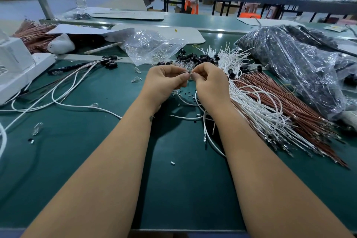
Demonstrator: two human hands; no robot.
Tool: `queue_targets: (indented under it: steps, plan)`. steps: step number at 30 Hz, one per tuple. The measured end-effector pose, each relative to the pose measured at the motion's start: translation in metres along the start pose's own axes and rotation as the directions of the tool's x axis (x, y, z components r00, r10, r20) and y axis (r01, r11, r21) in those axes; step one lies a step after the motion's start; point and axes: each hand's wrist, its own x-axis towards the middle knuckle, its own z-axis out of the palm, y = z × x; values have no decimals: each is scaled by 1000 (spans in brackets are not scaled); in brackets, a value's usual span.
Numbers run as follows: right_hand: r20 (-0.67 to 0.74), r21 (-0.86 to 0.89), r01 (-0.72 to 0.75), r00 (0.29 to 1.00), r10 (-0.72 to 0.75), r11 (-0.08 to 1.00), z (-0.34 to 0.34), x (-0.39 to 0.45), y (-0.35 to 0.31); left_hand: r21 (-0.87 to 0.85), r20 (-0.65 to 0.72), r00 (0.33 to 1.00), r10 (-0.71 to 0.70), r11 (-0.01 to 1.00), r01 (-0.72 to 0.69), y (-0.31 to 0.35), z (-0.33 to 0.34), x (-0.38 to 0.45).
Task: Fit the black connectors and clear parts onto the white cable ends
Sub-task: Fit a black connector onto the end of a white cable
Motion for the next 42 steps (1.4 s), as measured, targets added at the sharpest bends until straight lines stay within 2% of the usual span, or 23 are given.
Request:
queue_targets:
  steps: [11,20,24,31,37,42]
  plan:
    - [28,18,-34,999,33,999,0,0,1,58,16,999,39,998,-40,-4,1,-2]
    - [-22,206,-133,990,141,969,-4,1,-2,41,-35,999,-5,999,7,-3,1,1]
    - [7,179,-115,993,115,977,-2,1,-2,40,-23,1000,3,999,-2,-4,1,0]
    - [-63,213,-128,988,144,969,-5,1,-4,-7,-114,993,34,999,-35,-6,-2,4]
    - [-68,188,-68,994,82,980,-4,0,-5,58,-95,995,39,998,-34,-1,-1,3]
    - [-45,151,-39,998,46,988,-3,-1,-6,136,-59,987,150,981,-141,2,6,-2]
